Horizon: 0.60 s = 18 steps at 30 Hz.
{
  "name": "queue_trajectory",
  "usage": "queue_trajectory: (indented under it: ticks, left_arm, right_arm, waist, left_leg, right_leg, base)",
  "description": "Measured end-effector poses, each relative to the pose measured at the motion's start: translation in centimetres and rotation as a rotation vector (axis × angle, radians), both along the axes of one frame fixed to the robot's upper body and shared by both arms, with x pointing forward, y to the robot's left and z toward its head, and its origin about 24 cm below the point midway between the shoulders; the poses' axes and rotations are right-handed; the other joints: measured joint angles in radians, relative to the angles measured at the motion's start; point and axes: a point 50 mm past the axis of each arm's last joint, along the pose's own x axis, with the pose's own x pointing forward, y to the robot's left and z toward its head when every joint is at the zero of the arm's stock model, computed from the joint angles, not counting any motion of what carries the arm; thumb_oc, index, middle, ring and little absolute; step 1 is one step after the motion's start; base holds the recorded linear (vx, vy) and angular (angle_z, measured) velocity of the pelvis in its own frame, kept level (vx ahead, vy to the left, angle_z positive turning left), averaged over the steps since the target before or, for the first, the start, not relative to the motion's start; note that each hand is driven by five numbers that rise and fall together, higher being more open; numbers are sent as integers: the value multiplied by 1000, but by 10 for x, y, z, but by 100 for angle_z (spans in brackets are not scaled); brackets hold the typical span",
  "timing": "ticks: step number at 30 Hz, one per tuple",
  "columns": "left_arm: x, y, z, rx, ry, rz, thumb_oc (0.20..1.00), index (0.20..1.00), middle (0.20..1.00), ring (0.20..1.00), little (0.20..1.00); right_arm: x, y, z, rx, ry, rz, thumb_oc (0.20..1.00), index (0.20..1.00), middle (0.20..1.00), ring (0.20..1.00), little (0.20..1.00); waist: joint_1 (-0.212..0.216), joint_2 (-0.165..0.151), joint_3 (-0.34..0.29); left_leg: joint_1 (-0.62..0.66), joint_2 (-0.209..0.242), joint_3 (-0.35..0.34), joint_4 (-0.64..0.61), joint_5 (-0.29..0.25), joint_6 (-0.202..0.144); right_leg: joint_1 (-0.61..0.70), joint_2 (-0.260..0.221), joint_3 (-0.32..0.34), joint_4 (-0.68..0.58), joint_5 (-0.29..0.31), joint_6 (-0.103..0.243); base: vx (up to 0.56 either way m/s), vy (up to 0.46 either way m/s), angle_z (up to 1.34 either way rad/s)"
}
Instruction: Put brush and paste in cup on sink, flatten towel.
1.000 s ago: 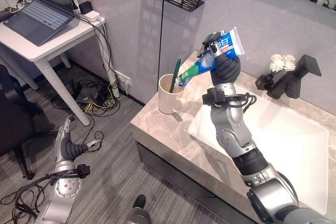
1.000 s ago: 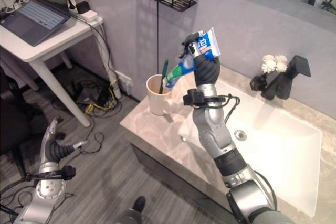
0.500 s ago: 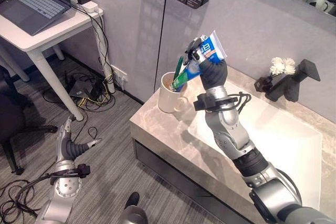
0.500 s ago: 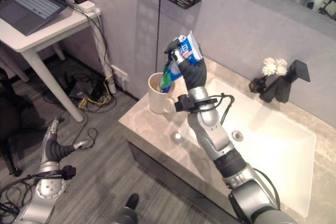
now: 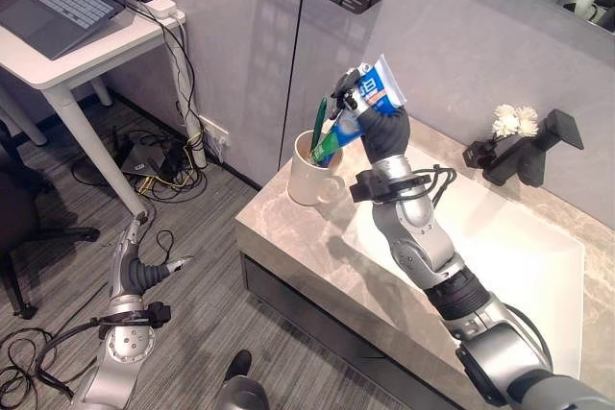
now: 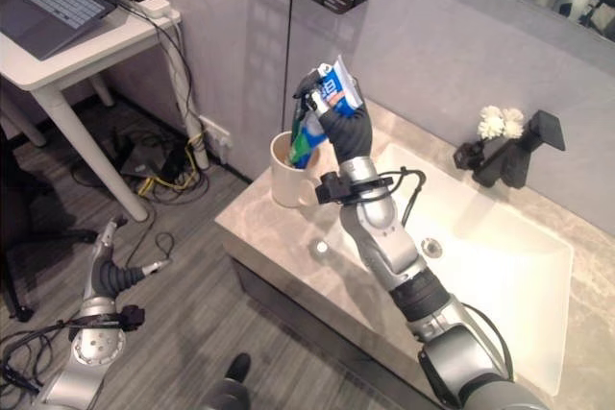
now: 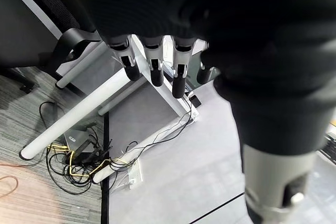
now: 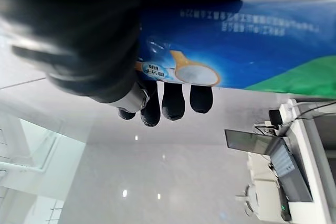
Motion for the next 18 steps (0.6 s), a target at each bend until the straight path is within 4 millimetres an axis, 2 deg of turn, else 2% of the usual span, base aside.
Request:
queue_trajectory:
  ticks: [1, 14, 18]
  left_arm:
    - [0, 0, 0, 0, 1, -1, 1000, 1000, 1000, 1000, 1000]
    - [0, -9, -6, -20, 23, -35, 1000, 1000, 1000, 1000, 1000]
    - [1, -17, -11, -41, 45, -63, 1000, 1000, 1000, 1000, 1000]
  right_arm:
    - [0, 1, -1, -7, 7, 1, 1000, 1000, 1000, 1000, 1000]
    - [1, -2, 3, -72, -35, -27, 1000, 1000, 1000, 1000, 1000]
    - [1, -2, 4, -61, -35, -42, 1000, 1000, 1000, 1000, 1000]
  waist:
    - [0, 0, 0]
    - [-4, -9, -3]
    - [-5, -8, -2]
  left_leg:
    - [0, 0, 0, 0, 0, 0]
    - [-1, 4, 23, 0, -1, 1]
    - [3, 6, 30, 0, -1, 1]
  right_leg:
    - [0, 0, 0, 0, 0, 0]
    - [-17, 1, 24, 0, 7, -5]
    - [-17, 2, 33, 0, 11, -8]
  base:
    - [0, 0, 0]
    - [-5, 7, -5]
    - [-6, 1, -6]
